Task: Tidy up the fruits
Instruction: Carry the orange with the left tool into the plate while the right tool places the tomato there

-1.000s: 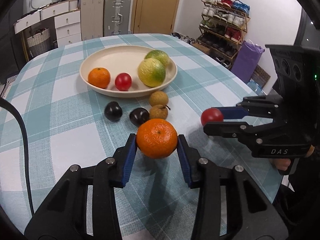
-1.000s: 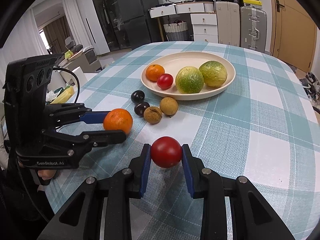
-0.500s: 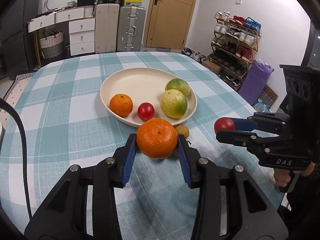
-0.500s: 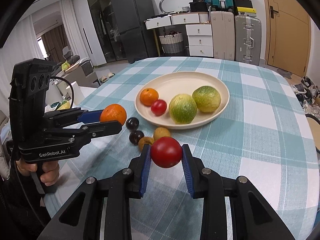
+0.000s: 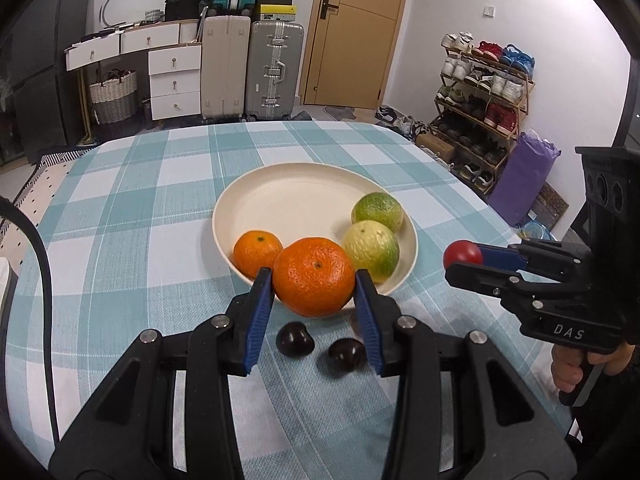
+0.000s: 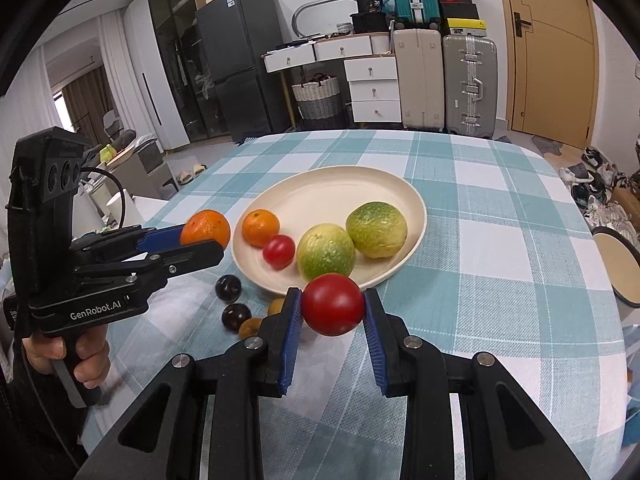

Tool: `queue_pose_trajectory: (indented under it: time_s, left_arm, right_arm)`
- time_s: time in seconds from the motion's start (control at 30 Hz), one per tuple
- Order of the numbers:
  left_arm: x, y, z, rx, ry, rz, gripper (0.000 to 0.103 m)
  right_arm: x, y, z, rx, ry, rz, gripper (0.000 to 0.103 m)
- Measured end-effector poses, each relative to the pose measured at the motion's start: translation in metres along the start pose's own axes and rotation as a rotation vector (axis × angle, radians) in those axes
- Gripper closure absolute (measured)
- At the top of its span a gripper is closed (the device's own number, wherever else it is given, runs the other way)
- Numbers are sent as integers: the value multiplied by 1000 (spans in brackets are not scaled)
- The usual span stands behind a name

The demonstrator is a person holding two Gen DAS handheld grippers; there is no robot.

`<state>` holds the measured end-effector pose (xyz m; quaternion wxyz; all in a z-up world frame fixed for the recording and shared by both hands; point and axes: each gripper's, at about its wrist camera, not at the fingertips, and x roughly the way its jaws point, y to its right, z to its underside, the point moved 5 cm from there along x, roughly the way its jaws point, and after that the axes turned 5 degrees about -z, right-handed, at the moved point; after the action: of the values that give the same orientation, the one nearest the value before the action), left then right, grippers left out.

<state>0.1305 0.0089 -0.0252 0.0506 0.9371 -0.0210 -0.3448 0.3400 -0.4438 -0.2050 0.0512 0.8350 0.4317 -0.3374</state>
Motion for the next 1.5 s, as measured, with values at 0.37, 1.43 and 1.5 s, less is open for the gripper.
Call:
queue_pose_trajectory:
  time_s: [0.37, 1.43, 1.5]
  left_arm:
    - [33, -3, -18, -5, -17, -8, 65]
    - [91, -7, -39, -2, -52, -29, 65]
    - [92, -6, -38, 6, -51, -32, 65]
  right_arm:
    - [20, 19, -13, 34, -12, 28, 72]
    - [59, 40, -38, 36, -44, 71, 72]
    - [60, 41, -40, 33, -43, 72, 72]
